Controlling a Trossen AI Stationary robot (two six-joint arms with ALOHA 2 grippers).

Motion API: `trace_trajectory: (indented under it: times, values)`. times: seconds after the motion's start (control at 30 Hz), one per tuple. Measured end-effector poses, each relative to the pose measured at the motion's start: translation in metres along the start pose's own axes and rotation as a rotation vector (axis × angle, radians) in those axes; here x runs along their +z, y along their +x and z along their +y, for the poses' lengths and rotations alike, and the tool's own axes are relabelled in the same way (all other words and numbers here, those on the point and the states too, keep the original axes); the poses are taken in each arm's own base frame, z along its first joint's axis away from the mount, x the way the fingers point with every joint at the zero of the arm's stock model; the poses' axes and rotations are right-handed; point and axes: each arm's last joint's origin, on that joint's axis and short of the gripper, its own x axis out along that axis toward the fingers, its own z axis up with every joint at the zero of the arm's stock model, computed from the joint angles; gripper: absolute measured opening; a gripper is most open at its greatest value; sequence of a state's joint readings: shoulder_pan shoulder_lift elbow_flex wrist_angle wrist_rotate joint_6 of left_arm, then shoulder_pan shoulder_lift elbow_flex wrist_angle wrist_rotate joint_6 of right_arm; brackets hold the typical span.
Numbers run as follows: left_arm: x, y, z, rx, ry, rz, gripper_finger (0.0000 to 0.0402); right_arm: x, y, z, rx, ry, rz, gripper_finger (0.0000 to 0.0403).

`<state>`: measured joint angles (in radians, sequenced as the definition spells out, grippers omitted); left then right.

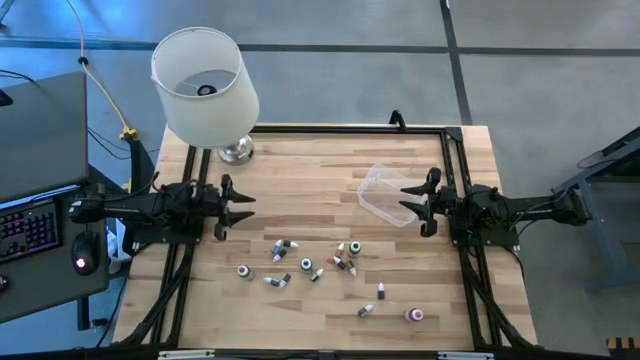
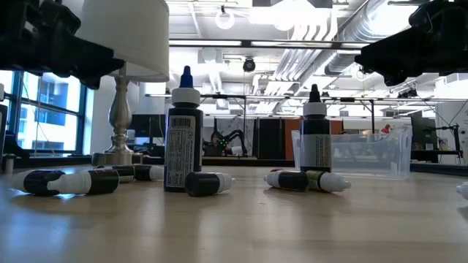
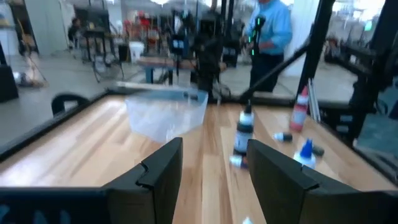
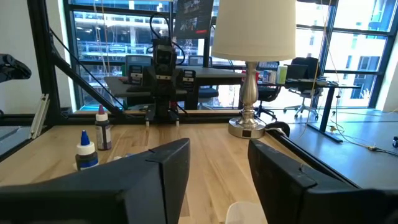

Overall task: Pick & Place food coloring
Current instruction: Put the large black food coloring bottle into the transparent bin

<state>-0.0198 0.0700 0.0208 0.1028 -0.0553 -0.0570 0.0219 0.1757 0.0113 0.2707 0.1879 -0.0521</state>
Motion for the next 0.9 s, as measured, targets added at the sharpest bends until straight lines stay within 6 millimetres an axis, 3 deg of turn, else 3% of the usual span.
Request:
trace_trajectory:
  times: [0.53, 0.73, 0.9]
  values:
    - [0.0, 0.003, 0.0, 0.021, -0.026, 0.001, 0.0177, 0.0, 0.0, 0.0, 0.0, 0.0, 0.0, 0.0159]
    - [0.007, 0.012, -0.001, -0.008, -0.029, -0.057, 0.0177, 0.0, 0.0, 0.0, 0.0, 0.0, 0.0, 0.0162]
    - [0.02, 0.028, -0.005, -0.078, -0.027, 0.009, 0.0177, 0.0, 0.0, 0.0, 0.0, 0.0, 0.0, 0.0158]
